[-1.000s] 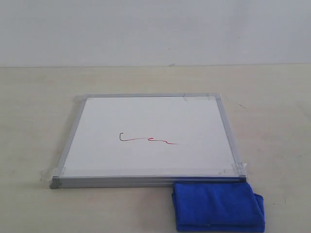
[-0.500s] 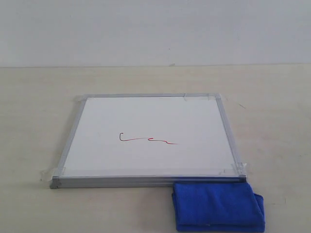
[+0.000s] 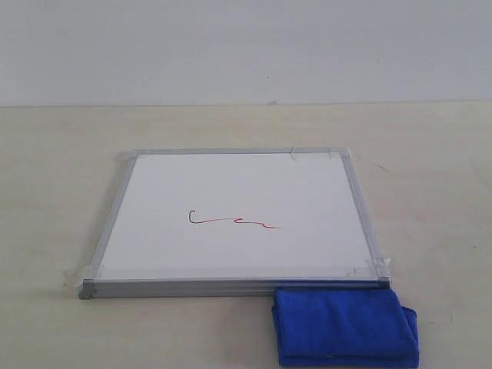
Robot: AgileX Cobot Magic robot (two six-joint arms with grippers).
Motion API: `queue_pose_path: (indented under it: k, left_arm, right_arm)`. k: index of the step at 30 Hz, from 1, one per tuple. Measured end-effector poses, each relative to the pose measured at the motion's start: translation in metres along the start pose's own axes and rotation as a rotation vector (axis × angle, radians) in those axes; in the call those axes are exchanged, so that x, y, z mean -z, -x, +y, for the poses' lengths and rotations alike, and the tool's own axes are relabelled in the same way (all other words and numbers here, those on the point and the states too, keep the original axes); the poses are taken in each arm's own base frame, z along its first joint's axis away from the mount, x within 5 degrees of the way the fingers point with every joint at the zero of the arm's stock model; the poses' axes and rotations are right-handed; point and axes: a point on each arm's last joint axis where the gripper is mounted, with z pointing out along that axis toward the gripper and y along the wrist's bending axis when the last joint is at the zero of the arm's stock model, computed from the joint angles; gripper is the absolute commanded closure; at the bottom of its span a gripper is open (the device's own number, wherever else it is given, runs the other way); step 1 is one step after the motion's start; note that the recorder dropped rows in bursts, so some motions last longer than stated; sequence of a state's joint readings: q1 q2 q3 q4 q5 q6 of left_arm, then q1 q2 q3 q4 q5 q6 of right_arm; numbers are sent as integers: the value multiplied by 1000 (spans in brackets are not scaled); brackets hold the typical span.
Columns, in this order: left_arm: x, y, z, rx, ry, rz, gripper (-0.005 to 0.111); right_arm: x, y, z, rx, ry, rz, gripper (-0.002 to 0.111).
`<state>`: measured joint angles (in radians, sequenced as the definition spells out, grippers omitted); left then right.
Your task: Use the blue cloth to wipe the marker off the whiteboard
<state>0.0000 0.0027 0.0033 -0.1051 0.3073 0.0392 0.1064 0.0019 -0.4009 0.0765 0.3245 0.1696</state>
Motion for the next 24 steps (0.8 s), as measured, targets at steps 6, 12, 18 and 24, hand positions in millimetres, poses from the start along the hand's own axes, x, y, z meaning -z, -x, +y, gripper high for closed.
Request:
queue_pose_path:
  k: [6, 12, 18, 24]
  left_arm:
    - [0, 0, 0, 0, 0, 0, 102]
    - [0, 0, 0, 0, 0, 0, 102]
    - [0, 0, 0, 0, 0, 0, 102]
    - [0, 0, 0, 0, 0, 0, 102]
  right_arm:
    - [4, 14, 3, -6, 16, -78, 108]
    - [5, 22, 6, -12, 40, -149, 108]
    - [-77, 10, 14, 240, 110, 356, 108]
    - [-163, -54, 42, 549, 532, 932, 69]
